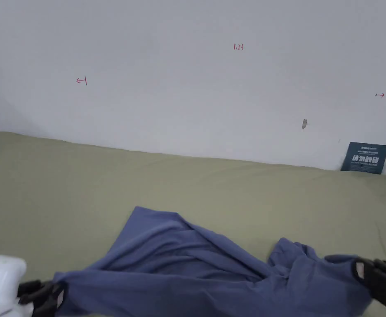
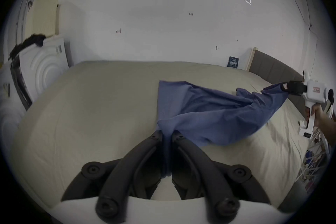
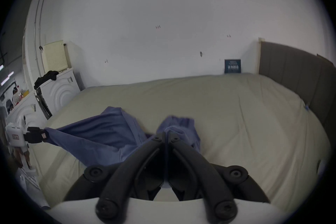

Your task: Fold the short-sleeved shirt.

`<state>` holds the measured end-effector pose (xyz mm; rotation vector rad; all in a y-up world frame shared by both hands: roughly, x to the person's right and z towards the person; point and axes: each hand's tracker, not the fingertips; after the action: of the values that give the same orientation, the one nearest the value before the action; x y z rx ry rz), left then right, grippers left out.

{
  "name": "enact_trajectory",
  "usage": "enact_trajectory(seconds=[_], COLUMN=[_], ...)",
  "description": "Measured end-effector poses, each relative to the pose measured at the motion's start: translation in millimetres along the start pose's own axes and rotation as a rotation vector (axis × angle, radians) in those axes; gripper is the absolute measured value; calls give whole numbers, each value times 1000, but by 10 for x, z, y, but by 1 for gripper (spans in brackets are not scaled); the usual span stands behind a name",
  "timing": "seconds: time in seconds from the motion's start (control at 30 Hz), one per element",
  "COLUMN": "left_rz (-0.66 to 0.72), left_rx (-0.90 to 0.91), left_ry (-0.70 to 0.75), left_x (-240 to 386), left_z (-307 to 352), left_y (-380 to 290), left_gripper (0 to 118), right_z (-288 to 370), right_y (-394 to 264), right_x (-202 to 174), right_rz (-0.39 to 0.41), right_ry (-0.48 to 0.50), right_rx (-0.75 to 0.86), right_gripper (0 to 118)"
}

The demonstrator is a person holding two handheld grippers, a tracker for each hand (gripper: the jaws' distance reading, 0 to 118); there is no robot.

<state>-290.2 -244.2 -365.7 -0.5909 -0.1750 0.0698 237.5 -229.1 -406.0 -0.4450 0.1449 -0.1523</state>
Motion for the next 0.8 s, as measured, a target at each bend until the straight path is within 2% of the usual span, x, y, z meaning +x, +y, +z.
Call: enact_trajectory(seconds=[0.1, 0.23, 0.3, 0.33, 0.4, 0.43, 0.47, 0.53, 0.57, 0.6, 0.7, 0.73, 0.8], left_rz=[0, -17, 17, 5, -8, -14, -18, -25, -22, -19, 20, 55, 79], left_rx=[-16, -65, -90, -98, -98, -106, -114, -122, -130, -135, -138, -123, -92], left_ry=[-27, -47, -66, -65, -69, -71, -68, -74, -77, -76, -54, -49, -70], left_x=[-115, -363, -412, -168, -147, -132, -65, -65, -59, -49, -49, -39, -10], left_z=[187, 264, 310, 426, 505, 542, 616, 697, 752, 807, 1011, 1127, 1315], left_y=[-343, -867, -991, -1004, -1110, -1154, -1193, -1248, -1276, -1295, -1336, -1327, -1275], left_gripper=[8, 8, 8, 9, 9, 11, 13, 14, 15, 19, 68, 72, 72], right_z=[311, 566, 655, 717, 825, 893, 956, 1088, 1158, 1223, 1478, 1576, 1745], right_y=[-287, -598, -715, -774, -877, -921, -953, -1028, -1054, -1068, -1052, -1035, -1008], right_x=[57, 140, 160, 176, 205, 202, 212, 221, 223, 212, 104, 51, -62], right_rz=[-17, -61, -90, -106, -98, -101, -109, -158, -156, -158, -109, -100, -78], right_ry=[-14, 15, -36, -40, -40, -60, -62, -100, -87, -83, -89, -85, -61], right_rx=[6, -54, -84, -94, -105, -124, -136, -169, -160, -157, -125, -109, -83], right_gripper=[4, 4, 4, 4, 5, 10, 21, 55, 56, 56, 56, 59, 68])
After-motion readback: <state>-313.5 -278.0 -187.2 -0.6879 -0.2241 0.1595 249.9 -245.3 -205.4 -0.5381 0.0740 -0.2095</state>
